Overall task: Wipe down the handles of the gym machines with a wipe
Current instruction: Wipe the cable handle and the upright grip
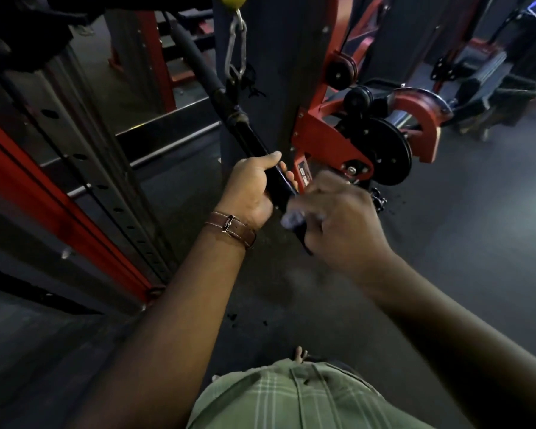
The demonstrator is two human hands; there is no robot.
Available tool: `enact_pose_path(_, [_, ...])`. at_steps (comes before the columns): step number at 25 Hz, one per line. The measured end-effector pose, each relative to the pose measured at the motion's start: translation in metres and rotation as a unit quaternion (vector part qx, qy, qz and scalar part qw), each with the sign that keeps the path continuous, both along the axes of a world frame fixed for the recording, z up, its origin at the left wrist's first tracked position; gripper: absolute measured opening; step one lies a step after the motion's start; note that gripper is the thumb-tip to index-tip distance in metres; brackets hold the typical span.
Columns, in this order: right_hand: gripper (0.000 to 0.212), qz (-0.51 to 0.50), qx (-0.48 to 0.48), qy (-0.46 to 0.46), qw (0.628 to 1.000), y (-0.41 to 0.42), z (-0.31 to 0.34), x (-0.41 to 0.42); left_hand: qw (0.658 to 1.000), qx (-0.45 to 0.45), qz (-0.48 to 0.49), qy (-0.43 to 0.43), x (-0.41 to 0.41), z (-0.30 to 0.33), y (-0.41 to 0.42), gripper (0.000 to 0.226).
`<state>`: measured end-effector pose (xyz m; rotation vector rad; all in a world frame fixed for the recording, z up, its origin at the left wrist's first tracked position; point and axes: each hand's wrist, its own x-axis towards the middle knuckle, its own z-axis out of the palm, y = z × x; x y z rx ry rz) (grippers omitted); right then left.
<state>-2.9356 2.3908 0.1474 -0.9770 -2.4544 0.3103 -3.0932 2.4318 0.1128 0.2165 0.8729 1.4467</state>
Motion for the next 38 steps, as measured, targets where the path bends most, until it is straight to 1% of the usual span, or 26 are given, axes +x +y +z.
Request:
enact_pose_path(3, [0.024, -0.142, -0.118, 0.170, 0.968, 0.004, -0.004, -0.002, 0.999, 0.018, 0.003, -0.034, 0.003, 0.002, 0.001, 0.022])
enact_pose_path(4, [0.024, -0.174, -0.208, 0.219, 0.937, -0.010, -0.007, 0.003, 0.999, 0.023, 0.003, -0.040, 0.004, 0.002, 0.002, 0.022])
enact_pose_path(5, [0.024, -0.185, -0.321, 0.292, 0.882, -0.026, -0.007, 0.006, 0.999, 0.028, 0.006, -0.042, 0.004, 0.002, 0.003, 0.021])
enact_pose_path(6, [0.024, -0.179, -0.443, 0.385, 0.790, -0.041, -0.006, 0.008, 0.999, 0.033, 0.009, -0.041, 0.004, 0.002, 0.004, 0.020])
enact_pose_path(7, [0.024, -0.173, -0.548, 0.467, 0.672, -0.046, -0.006, 0.006, 0.998, 0.038, 0.009, -0.041, 0.004, 0.003, 0.005, 0.019])
enact_pose_path(9, [0.020, -0.175, -0.668, 0.570, 0.445, -0.031, -0.003, -0.005, 0.998, 0.043, 0.001, -0.050, 0.006, 0.006, 0.007, 0.020])
enact_pose_path(10, [0.019, -0.172, -0.695, 0.600, 0.357, -0.024, -0.001, -0.012, 0.998, 0.043, -0.005, -0.055, 0.005, 0.009, 0.008, 0.020])
enact_pose_path(11, [0.022, -0.163, -0.712, 0.612, 0.304, -0.022, 0.000, -0.018, 0.997, 0.041, -0.010, -0.059, 0.004, 0.011, 0.009, 0.020])
enact_pose_path(12, [0.027, -0.156, -0.725, 0.603, 0.294, -0.024, -0.002, -0.020, 0.997, 0.038, -0.012, -0.060, 0.002, 0.013, 0.010, 0.020])
enact_pose_path(15, [0.029, -0.168, -0.732, 0.561, 0.349, -0.037, -0.007, -0.004, 0.998, 0.033, 0.007, -0.060, -0.005, 0.016, 0.012, 0.019])
enact_pose_path(19, [0.022, -0.133, -0.694, 0.588, 0.394, -0.025, 0.004, 0.000, 0.998, 0.034, 0.026, -0.055, 0.000, 0.014, 0.011, 0.020])
enact_pose_path(20, [0.018, -0.132, -0.666, 0.589, 0.439, -0.023, 0.005, -0.005, 0.998, 0.033, 0.022, -0.050, -0.001, 0.014, 0.011, 0.020])
enact_pose_path(21, [0.017, -0.127, -0.601, 0.576, 0.538, -0.025, 0.002, -0.007, 0.998, 0.031, 0.017, -0.049, -0.002, 0.014, 0.011, 0.020])
enact_pose_path(22, [0.018, -0.118, -0.468, 0.537, 0.692, -0.030, -0.002, -0.006, 0.998, 0.029, 0.014, -0.054, -0.004, 0.015, 0.011, 0.019])
enact_pose_path(23, [0.020, -0.091, -0.258, 0.447, 0.852, -0.037, -0.009, -0.001, 0.998, 0.028, 0.010, -0.060, -0.007, 0.016, 0.010, 0.018])
enact_pose_path(24, [0.022, -0.042, -0.042, 0.324, 0.944, -0.042, -0.021, 0.005, 0.998, 0.028, 0.009, -0.062, -0.009, 0.016, 0.010, 0.016])
enact_pose_path(25, [0.023, -0.006, 0.101, 0.208, 0.973, -0.043, -0.032, 0.011, 0.998, 0.028, 0.007, -0.056, -0.009, 0.015, 0.009, 0.015])
enact_pose_path(26, [0.027, 0.007, 0.161, 0.127, 0.979, -0.041, -0.042, 0.011, 0.999, 0.025, 0.008, -0.044, -0.007, 0.014, 0.008, 0.015])
enact_pose_path(28, [0.034, 0.023, 0.185, 0.051, 0.981, -0.039, -0.048, 0.006, 1.000, 0.016, 0.012, -0.021, -0.003, 0.011, 0.007, 0.015])
enact_pose_path(29, [0.034, 0.027, 0.172, 0.057, 0.983, -0.039, -0.047, 0.005, 1.000, 0.014, 0.015, -0.013, -0.002, 0.011, 0.007, 0.016])
enact_pose_path(31, [0.028, -0.002, 0.071, 0.172, 0.983, -0.038, -0.037, 0.007, 0.999, 0.013, 0.024, -0.017, -0.002, 0.011, 0.009, 0.018])
enact_pose_path(32, [0.025, -0.047, -0.053, 0.270, 0.960, -0.037, -0.027, 0.010, 0.999, 0.016, 0.027, -0.029, -0.002, 0.010, 0.009, 0.018])
enact_pose_path(33, [0.022, -0.099, -0.228, 0.370, 0.895, -0.035, -0.017, 0.010, 0.998, 0.021, 0.030, -0.041, -0.003, 0.009, 0.010, 0.019])
enact_pose_path(35, [0.019, -0.163, -0.539, 0.507, 0.653, -0.030, -0.007, 0.008, 0.997, 0.029, 0.033, -0.060, -0.002, 0.009, 0.012, 0.019])
enact_pose_path(36, [0.019, -0.165, -0.626, 0.535, 0.543, -0.028, -0.006, 0.006, 0.997, 0.034, 0.030, -0.068, -0.003, 0.009, 0.013, 0.019])
enact_pose_path(38, [0.026, -0.140, -0.720, 0.559, 0.386, -0.025, -0.004, 0.004, 0.995, 0.042, 0.023, -0.088, -0.003, 0.013, 0.015, 0.017])
